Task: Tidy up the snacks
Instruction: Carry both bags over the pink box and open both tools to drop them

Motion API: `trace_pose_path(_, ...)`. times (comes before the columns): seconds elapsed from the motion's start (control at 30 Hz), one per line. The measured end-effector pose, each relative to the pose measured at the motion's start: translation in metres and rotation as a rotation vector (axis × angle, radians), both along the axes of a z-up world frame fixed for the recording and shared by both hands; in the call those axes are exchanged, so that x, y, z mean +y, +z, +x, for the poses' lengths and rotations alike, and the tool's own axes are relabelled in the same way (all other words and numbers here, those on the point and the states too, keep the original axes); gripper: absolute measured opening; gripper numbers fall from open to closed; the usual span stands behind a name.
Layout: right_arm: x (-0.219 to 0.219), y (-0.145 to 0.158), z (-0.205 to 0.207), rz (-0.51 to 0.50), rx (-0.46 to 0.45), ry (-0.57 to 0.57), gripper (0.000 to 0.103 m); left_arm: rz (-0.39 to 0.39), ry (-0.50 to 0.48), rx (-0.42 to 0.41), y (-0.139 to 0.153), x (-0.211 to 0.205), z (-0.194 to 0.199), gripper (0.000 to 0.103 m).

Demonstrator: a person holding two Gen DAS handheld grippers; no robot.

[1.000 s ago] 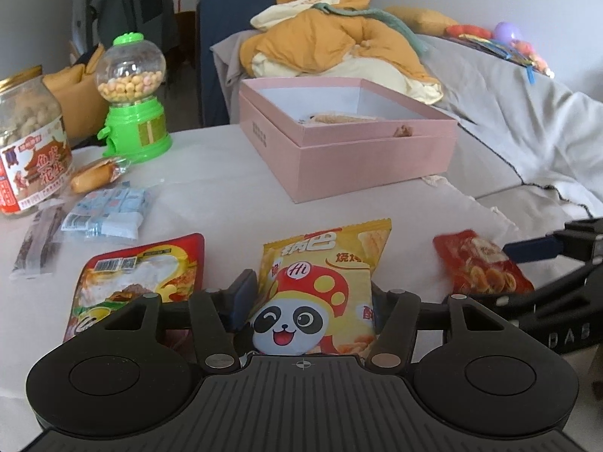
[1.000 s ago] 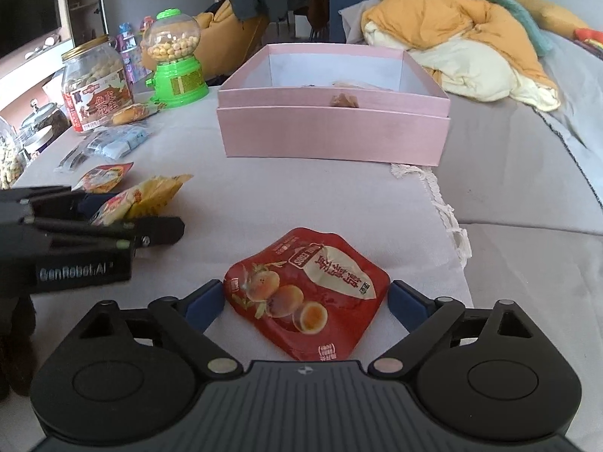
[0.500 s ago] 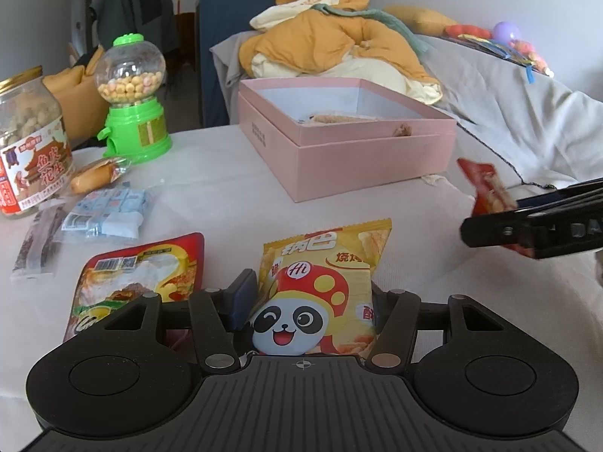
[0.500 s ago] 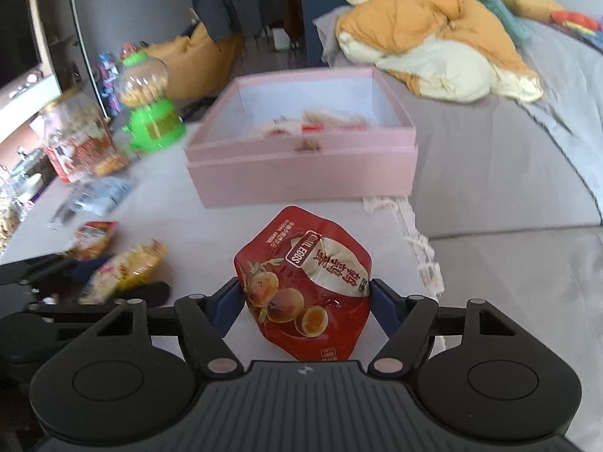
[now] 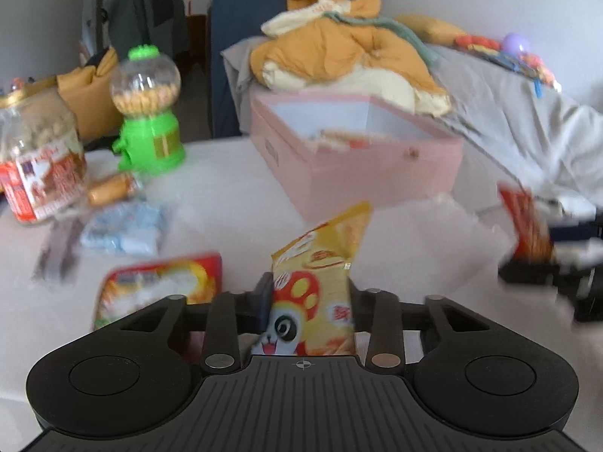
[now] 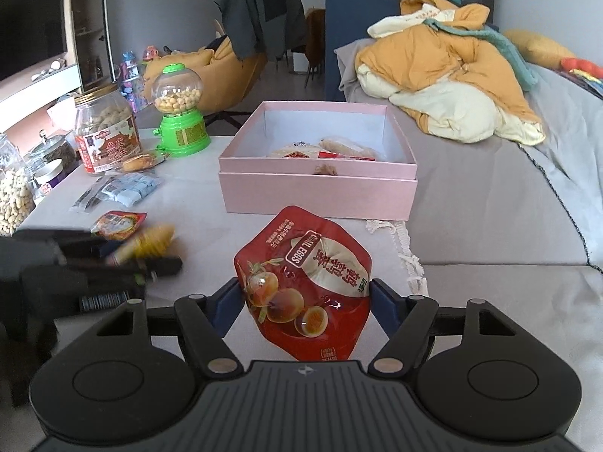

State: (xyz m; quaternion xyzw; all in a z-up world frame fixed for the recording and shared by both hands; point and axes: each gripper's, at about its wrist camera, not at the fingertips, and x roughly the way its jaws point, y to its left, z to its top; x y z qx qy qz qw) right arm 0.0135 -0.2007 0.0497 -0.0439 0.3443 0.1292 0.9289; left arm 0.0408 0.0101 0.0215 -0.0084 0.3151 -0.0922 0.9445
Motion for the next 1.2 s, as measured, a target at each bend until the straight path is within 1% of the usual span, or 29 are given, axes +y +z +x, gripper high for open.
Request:
trace_pose_path(0.1, -0.006, -0.004, -0.005, -0.002, 0.001, 0.007, 0.072, -0.06, 0.009, -0.041, 0.03, 0.002, 0.006, 0.037)
trace_pose_path(0.27, -0.018, -0.008, -0.009, 0.025, 0.01, 0.007, 0.072, -0.111, 0.002, -0.108, 0.074, -0.002, 0.023, 0.036)
trace_pose_path(0.33, -0.021, -0.008, -0.01, 0.046, 0.009, 0.018, 0.072, -0.143, -0.009, -0.14, 0.093, -0.007, 0.038, 0.036)
trace_pose_path(0.4, -0.021, -0.01, -0.008, 0.056, 0.013, 0.03, 0.072, -0.161, -0.031, -0.168, 0.109, -0.018, 0.064, 0.036)
trace_pose_path(0.43, -0.019, -0.012, -0.006, 0.053, 0.016, 0.033, 0.072, -0.193, -0.034, -0.165, 0.113, -0.021, 0.081, 0.037)
trace_pose_path(0.47, -0.016, -0.013, -0.004, 0.049, 0.018, 0.034, 0.072, -0.246, -0.032, -0.149, 0.114, -0.022, 0.098, 0.038)
trace_pose_path(0.5, -0.015, -0.015, -0.003, 0.044, 0.021, 0.035, 0.072, -0.331, -0.035, -0.105, 0.111, -0.021, 0.122, 0.038)
trace_pose_path(0.53, -0.013, -0.017, -0.001, 0.041, 0.027, 0.036, 0.072, -0.399, -0.031, -0.054, 0.105, -0.019, 0.142, 0.039)
trace_pose_path(0.57, -0.01, -0.019, 0.0, 0.038, 0.034, 0.036, 0.072, -0.444, -0.013, -0.002, 0.097, -0.017, 0.161, 0.039)
trace_pose_path(0.6, -0.009, -0.021, 0.001, 0.034, 0.042, 0.033, 0.072, -0.448, 0.01, 0.013, 0.092, -0.014, 0.17, 0.039)
trace_pose_path(0.63, -0.009, -0.023, 0.002, 0.026, 0.05, 0.028, 0.072, -0.423, 0.026, -0.004, 0.09, -0.011, 0.172, 0.039)
trace_pose_path(0.73, -0.014, -0.024, 0.001, 0.019, 0.053, 0.015, 0.072, -0.301, 0.004, -0.096, 0.088, 0.003, 0.149, 0.039)
trace_pose_path(0.77, -0.017, -0.024, 0.001, 0.024, 0.055, 0.02, 0.072, -0.276, 0.0, -0.107, 0.085, 0.012, 0.135, 0.039)
trace_pose_path(0.8, -0.018, -0.022, 0.002, 0.026, 0.057, 0.028, 0.072, -0.273, -0.006, -0.106, 0.082, 0.02, 0.123, 0.039)
trace_pose_path(0.87, -0.018, -0.013, 0.008, 0.015, 0.039, 0.03, 0.072, -0.297, -0.023, -0.074, 0.071, 0.044, 0.095, 0.039)
trace_pose_path(0.9, -0.018, -0.004, 0.011, 0.014, 0.019, 0.032, 0.072, -0.307, -0.022, -0.051, 0.065, 0.056, 0.082, 0.039)
trace_pose_path(0.97, -0.018, 0.022, 0.025, 0.043, -0.028, 0.029, 0.072, -0.318, 0.002, -0.016, 0.055, 0.078, 0.062, 0.039)
trace_pose_path(1.03, -0.016, 0.056, 0.051, 0.09, -0.075, 0.012, 0.072, -0.342, 0.036, 0.007, 0.051, 0.099, 0.051, 0.039)
trace_pose_path(1.1, -0.008, 0.09, 0.086, 0.126, -0.131, 0.0, 0.08, -0.344, 0.07, -0.002, 0.051, 0.117, 0.044, 0.039)
trace_pose_path(1.13, 0.002, 0.103, 0.105, 0.115, -0.161, 0.002, 0.087, -0.339, 0.094, -0.013, 0.052, 0.125, 0.04, 0.039)
trace_pose_path(1.17, 0.013, 0.111, 0.123, 0.086, -0.167, 0.005, 0.087, -0.334, 0.122, -0.024, 0.053, 0.133, 0.033, 0.039)
trace_pose_path(1.2, 0.023, 0.115, 0.141, 0.054, -0.151, -0.002, 0.087, -0.335, 0.148, -0.034, 0.052, 0.143, 0.026, 0.039)
